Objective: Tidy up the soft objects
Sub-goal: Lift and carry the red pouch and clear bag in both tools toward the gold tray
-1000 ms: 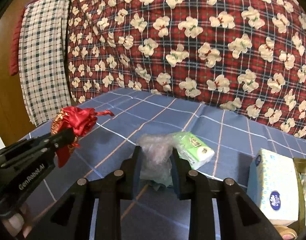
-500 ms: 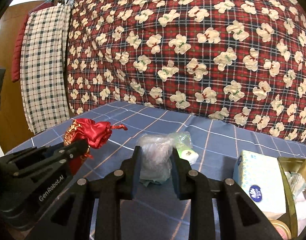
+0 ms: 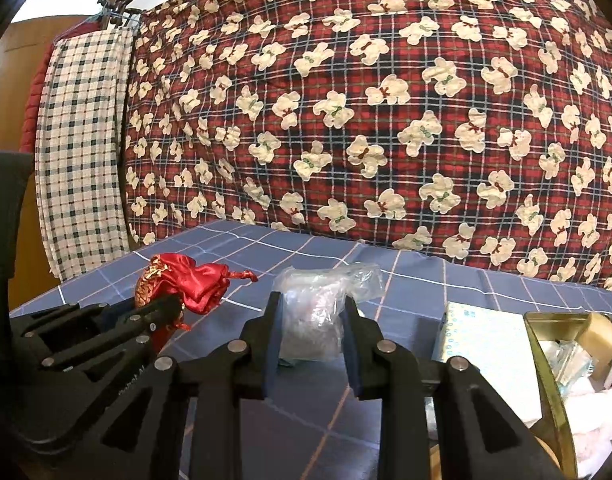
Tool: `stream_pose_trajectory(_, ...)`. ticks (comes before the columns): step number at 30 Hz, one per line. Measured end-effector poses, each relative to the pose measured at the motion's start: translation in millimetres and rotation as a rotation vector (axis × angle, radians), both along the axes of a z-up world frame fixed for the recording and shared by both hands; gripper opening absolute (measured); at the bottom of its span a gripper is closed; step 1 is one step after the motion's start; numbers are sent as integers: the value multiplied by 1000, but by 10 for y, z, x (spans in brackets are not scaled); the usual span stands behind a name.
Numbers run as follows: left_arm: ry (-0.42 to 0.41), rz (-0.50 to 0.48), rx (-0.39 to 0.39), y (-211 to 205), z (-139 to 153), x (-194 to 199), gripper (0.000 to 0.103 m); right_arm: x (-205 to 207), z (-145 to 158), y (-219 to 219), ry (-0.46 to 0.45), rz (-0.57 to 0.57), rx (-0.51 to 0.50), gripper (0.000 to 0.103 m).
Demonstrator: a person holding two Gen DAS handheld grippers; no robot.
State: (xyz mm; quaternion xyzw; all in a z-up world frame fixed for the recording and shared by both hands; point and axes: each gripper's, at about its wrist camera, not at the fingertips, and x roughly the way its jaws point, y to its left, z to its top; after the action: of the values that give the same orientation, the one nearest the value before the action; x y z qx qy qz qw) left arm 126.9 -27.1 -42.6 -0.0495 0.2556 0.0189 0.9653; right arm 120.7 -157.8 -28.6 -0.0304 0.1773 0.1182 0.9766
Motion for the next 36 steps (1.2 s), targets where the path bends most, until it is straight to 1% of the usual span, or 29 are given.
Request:
stream_pose_trajectory(7, -13, -19, 7, -85, 19, -15, 10, -69, 15, -27, -31, -14, -9, 30)
stream_pose_trajectory(18, -27, -28, 15, -182, 49, -48, 10, -138, 25, -88, -47, -33, -10, 30)
stream_pose_trajectory(36, -57, -77, 17, -346, 65, -126, 10, -238, 34, -259, -61, -70, 10, 30)
